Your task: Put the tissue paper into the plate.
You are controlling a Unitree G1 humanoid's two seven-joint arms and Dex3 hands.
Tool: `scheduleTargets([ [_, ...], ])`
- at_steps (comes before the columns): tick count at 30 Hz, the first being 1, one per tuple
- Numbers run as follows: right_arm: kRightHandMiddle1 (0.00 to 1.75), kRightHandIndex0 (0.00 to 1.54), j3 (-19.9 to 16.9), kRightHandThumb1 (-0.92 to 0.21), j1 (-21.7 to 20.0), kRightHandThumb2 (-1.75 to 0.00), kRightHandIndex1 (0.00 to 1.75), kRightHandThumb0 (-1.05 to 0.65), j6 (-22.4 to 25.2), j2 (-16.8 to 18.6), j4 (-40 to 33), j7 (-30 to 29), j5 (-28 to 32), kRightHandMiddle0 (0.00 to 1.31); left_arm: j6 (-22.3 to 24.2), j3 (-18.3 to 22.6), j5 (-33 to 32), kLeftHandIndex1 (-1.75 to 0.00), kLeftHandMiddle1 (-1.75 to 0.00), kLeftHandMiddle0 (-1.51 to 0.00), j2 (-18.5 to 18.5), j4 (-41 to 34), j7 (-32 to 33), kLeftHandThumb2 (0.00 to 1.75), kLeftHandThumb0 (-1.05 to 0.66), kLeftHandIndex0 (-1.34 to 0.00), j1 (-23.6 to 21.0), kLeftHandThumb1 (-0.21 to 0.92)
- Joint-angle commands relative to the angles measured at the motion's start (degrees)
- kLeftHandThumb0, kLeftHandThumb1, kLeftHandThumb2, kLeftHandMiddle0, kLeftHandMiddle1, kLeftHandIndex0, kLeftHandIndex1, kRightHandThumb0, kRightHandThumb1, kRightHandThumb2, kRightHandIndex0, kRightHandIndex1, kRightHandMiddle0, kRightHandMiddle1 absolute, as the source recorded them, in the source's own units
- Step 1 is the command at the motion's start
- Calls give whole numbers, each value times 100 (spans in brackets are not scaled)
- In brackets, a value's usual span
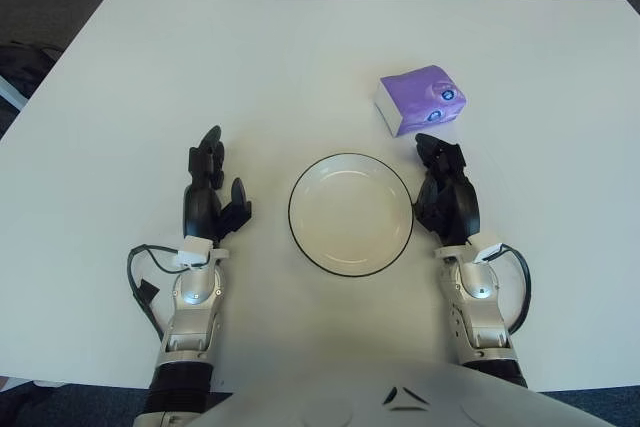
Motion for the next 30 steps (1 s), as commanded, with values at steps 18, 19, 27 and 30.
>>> scheduleTargets([
  [18, 94, 28, -119, -92, 448, -88, 42, -51, 367, -82, 586, 55, 109, 0, 22, -80, 384, -57, -1, -27, -100, 1073, 232, 79, -70, 0, 456, 92],
  [19, 94, 27, -129, -92, 438, -88, 42, -51, 353, -87, 596, 61, 114, 0, 29, -82, 386, -57, -1, -28, -102, 1087, 238, 79, -70, 0, 438, 92],
  [27, 91, 27, -320, -92, 1003, -87, 42, -52, 406, -150, -1004, 48, 331, 0, 40, -60, 345, -58, -1, -28, -80, 1233, 248, 80, -70, 0, 265, 92],
  [30, 90, 26, -526, -92, 919, -84, 41, -53, 639, -191, -1592, -5, 484, 0, 22, -52, 323, -58, -1, -28, -74, 1282, 249, 80, -70, 0, 213, 92],
])
